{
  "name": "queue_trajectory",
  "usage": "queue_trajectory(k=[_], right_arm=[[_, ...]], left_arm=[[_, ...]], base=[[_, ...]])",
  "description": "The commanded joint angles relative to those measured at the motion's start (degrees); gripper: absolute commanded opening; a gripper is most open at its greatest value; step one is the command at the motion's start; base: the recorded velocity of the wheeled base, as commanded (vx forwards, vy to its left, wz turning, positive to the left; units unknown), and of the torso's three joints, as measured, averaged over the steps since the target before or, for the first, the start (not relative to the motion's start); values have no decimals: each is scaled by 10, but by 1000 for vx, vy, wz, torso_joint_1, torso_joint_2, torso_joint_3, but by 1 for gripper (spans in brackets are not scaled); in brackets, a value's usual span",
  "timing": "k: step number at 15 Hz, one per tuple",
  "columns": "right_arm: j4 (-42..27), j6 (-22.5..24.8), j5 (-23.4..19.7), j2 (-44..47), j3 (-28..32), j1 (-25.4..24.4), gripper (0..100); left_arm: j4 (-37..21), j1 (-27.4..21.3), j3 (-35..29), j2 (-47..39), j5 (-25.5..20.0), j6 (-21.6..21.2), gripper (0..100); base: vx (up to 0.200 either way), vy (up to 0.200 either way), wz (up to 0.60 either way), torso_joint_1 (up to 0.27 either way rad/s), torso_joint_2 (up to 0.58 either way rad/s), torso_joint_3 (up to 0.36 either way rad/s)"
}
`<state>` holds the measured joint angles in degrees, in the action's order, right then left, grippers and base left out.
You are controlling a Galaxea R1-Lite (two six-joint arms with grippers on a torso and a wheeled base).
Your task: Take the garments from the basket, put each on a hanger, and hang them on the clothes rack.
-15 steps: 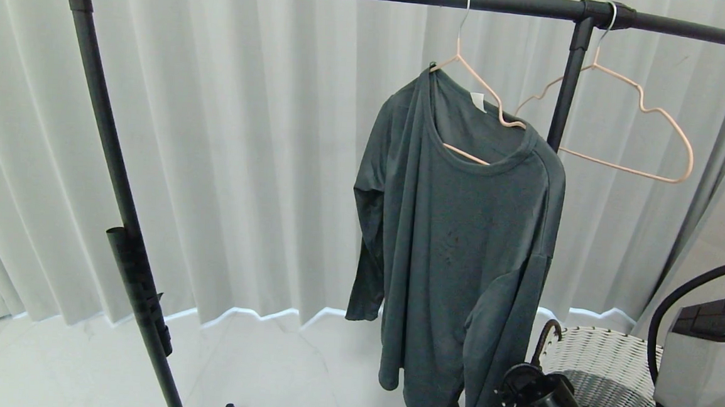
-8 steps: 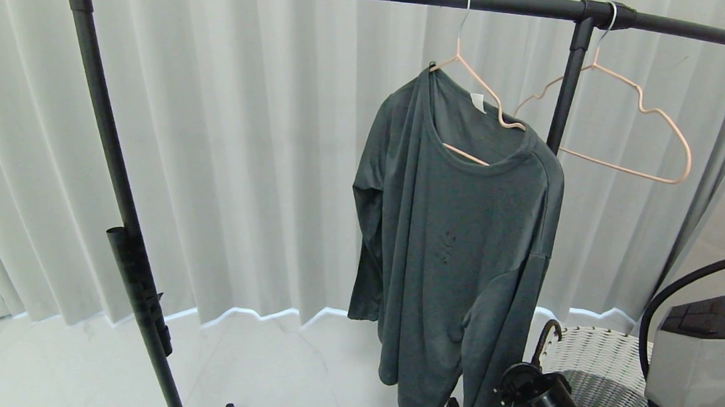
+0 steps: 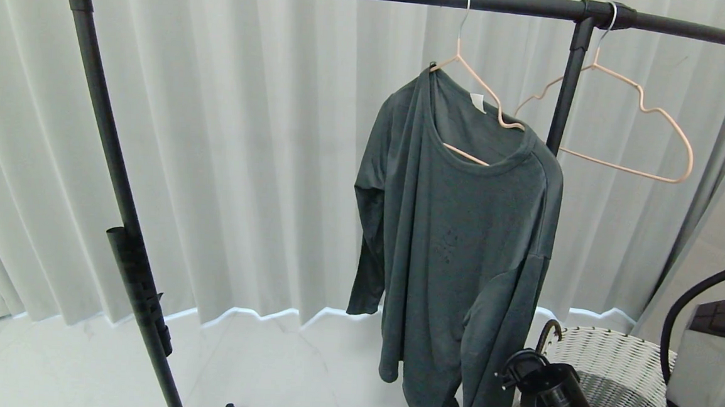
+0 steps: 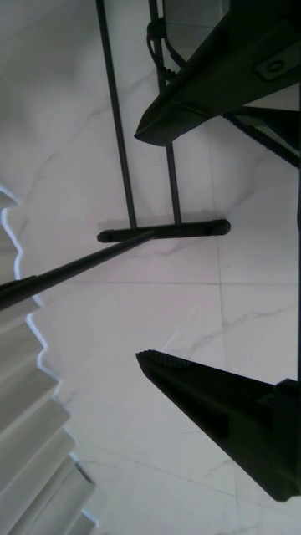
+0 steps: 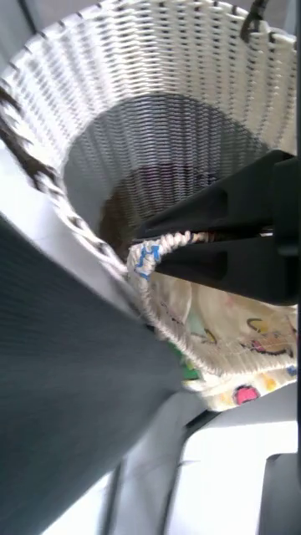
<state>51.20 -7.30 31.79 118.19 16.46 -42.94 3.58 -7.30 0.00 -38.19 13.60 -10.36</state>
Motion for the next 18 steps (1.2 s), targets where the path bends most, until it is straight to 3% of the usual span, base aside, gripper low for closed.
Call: queue_trajectory(k=[1,5,12,18], right_arm=[[2,0,0,-81,-17,-4,0],[2,13,-4,-196,-46,-2,0],[2,89,-37,-341,-45,-2,0],[2,107,-42,-354,-20,-2,0]], left_arm=[[0,1,0,0,1,1,100],[-2,10,0,-1,3,17,100],[-3,10,0,-10,3,30,100],[-3,10,0,-10,2,30,100]], base=[[0,0,0,0,0,0],[0,0,0,0,0,0],[0,0,0,0,0,0],[-200,-200,0,2,3,2]])
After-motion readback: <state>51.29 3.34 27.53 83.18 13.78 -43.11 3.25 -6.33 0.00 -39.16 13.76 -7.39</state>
